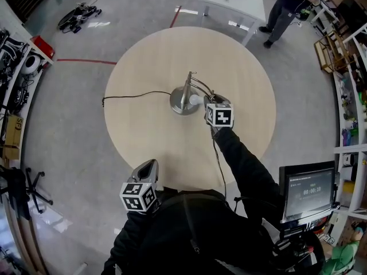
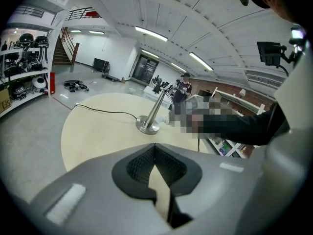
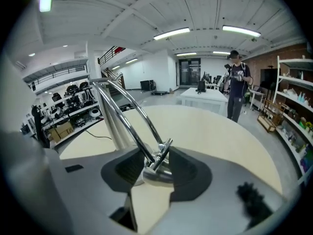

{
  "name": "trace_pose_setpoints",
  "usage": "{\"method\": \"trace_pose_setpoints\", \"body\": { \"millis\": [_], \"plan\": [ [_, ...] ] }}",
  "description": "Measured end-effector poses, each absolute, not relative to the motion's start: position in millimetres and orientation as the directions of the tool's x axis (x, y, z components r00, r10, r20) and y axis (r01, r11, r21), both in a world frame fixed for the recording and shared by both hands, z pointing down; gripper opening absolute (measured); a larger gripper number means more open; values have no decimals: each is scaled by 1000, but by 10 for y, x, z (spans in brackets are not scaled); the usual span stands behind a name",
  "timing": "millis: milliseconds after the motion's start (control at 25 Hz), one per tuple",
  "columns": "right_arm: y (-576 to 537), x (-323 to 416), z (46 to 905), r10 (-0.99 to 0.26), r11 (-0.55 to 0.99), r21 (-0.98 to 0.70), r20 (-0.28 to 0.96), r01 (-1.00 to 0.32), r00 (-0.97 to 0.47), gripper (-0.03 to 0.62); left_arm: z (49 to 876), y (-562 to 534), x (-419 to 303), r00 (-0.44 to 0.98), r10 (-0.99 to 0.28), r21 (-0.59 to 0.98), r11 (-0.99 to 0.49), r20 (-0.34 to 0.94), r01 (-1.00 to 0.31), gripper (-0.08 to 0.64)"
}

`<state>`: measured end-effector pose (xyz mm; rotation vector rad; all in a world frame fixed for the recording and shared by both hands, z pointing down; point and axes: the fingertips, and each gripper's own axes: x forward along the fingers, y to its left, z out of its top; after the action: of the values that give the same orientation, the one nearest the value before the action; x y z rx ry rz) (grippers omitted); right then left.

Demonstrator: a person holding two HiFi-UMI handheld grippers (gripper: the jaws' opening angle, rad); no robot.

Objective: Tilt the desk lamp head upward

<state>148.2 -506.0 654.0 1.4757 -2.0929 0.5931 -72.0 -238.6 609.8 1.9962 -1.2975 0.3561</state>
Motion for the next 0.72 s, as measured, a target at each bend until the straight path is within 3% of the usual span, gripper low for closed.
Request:
{"method": "trace_pose_setpoints", "body": {
  "millis": [720],
  "plan": [
    [-5046,1710,6193,-790,303,179,597,-936,-142,153,6118,-2378,-752,482,-669,428,-262,565,-865,6]
  ]
}}
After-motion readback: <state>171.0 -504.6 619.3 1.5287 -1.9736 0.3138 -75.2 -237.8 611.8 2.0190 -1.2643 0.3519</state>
